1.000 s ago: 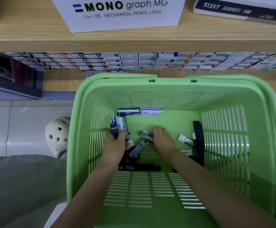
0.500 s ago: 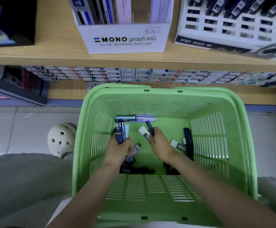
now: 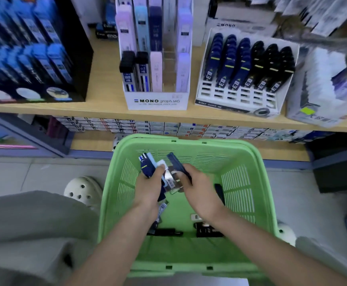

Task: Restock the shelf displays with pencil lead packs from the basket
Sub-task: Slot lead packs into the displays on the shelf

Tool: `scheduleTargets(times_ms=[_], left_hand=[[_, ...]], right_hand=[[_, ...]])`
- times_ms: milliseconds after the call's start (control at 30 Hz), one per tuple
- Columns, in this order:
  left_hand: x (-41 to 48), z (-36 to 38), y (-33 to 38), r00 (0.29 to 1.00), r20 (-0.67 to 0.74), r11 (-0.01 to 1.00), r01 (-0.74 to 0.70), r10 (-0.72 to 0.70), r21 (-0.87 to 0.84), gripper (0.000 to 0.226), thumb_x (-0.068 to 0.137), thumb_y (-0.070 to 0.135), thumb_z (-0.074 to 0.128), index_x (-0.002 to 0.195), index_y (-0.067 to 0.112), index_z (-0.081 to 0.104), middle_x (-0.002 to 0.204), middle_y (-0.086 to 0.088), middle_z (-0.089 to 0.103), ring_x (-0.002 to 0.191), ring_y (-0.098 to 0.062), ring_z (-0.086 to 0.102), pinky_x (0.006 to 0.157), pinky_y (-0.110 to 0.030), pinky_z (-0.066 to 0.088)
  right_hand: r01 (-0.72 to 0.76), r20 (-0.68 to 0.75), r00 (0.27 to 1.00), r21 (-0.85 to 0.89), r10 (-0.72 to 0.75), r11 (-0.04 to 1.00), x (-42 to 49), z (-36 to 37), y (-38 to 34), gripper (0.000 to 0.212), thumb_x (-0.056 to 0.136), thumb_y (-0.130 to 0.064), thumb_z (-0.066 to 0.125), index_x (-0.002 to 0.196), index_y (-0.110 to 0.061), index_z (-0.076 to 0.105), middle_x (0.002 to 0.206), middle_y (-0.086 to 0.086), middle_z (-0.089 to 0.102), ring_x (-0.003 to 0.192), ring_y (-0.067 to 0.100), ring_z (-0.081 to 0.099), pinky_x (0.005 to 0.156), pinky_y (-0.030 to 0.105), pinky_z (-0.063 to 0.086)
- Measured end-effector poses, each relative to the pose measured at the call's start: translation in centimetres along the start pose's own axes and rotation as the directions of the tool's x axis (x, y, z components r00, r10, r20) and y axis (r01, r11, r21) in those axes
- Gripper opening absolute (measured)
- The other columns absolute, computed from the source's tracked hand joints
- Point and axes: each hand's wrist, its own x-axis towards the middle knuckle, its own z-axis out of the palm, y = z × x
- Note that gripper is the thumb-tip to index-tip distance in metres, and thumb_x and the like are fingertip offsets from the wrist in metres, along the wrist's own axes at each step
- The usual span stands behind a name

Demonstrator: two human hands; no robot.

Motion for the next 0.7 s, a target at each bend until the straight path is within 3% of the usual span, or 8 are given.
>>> scheduleTargets(times_ms=[133,200,267,333,400,600,700], left_hand=[[-2.7,0.4,1.9,0.994,0.092,0.996,-0.052,0.058,-0.067,0.015,0.093,0.022,0.057,0.081,0.014,0.059,0.067,-0.003,0.069,0.067,-0.024,0.062,0.071,-0.035,0.050],[-4.2,0.6,3.2,0.984,0.149,0.992,-0.087,0.100,-0.094,0.015,0.095,0.022,0.055,0.083,0.015,0.060,0.061,0.003,0.070,0.067,-0.021,0.065,0.076,-0.038,0.054],[-5.5,0.8,4.6,0.974,0.183,0.987,-0.113,0.133,-0.118,0.017,0.095,0.024,0.055,0.086,0.010,0.059,0.065,-0.001,0.069,0.062,-0.018,0.065,0.075,-0.039,0.055],[-6.8,0.9,5.8,0.960,0.224,0.980,-0.140,0.169,-0.139,0.019,0.094,0.025,0.055,0.088,0.008,0.058,0.070,-0.004,0.065,0.058,-0.015,0.064,0.064,-0.032,0.057],[-8.2,1.0,6.6,0.936,0.282,0.975,-0.183,0.213,-0.127,0.015,0.092,0.024,0.058,0.091,0.009,0.059,0.073,-0.005,0.065,0.059,-0.014,0.064,0.055,-0.025,0.055],[-11.2,1.5,8.2,0.890,0.352,0.957,-0.274,0.290,-0.097,0.012,0.084,0.016,0.069,0.095,0.016,0.063,0.070,0.003,0.071,0.065,-0.012,0.066,0.069,-0.031,0.054],[-12.4,1.4,8.9,0.862,0.402,0.951,-0.288,0.308,-0.111,0.015,0.085,0.018,0.068,0.100,0.016,0.063,0.074,-0.002,0.070,0.069,-0.015,0.064,0.075,-0.034,0.053]], right_hand=[[0.104,-0.038,0.993,-0.185,-0.113,0.977,-1.2,-3.5,-2.4,0.032,0.101,-0.023,0.034,0.123,-0.013,0.054,0.088,-0.008,0.048,0.070,0.000,0.047,0.061,0.007,0.034],[0.107,-0.041,0.992,-0.182,-0.117,0.977,-1.9,-5.2,-3.8,0.041,0.101,-0.030,0.026,0.135,-0.018,0.046,0.095,-0.008,0.043,0.084,0.004,0.049,0.069,0.007,0.032],[0.097,-0.039,0.994,-0.145,-0.103,0.985,-2.5,-6.8,-5.0,0.041,0.101,-0.029,0.029,0.140,-0.021,0.040,0.096,-0.007,0.040,0.080,0.003,0.046,0.069,0.006,0.034],[0.112,-0.059,0.991,-0.136,-0.121,0.984,-3.0,-8.2,-6.0,0.037,0.100,-0.022,0.039,0.136,-0.021,0.046,0.096,-0.010,0.043,0.077,0.001,0.045,0.069,0.007,0.035],[0.132,-0.099,0.984,-0.138,-0.146,0.982,-3.6,-9.4,-7.1,0.032,0.097,-0.020,0.047,0.129,-0.022,0.052,0.107,-0.013,0.051,0.086,-0.002,0.049,0.073,0.007,0.036],[0.169,-0.247,0.955,-0.001,-0.164,0.986,-6.5,-12.4,-10.4,0.017,0.086,-0.019,0.065,0.094,-0.030,0.054,0.094,-0.019,0.060,0.086,-0.011,0.055,0.073,0.003,0.040],[0.191,-0.329,0.936,0.178,-0.125,0.965,-7.5,-13.1,-11.7,0.012,0.086,-0.015,0.065,0.090,-0.025,0.061,0.082,-0.009,0.068,0.077,0.003,0.063,0.073,0.016,0.048]])
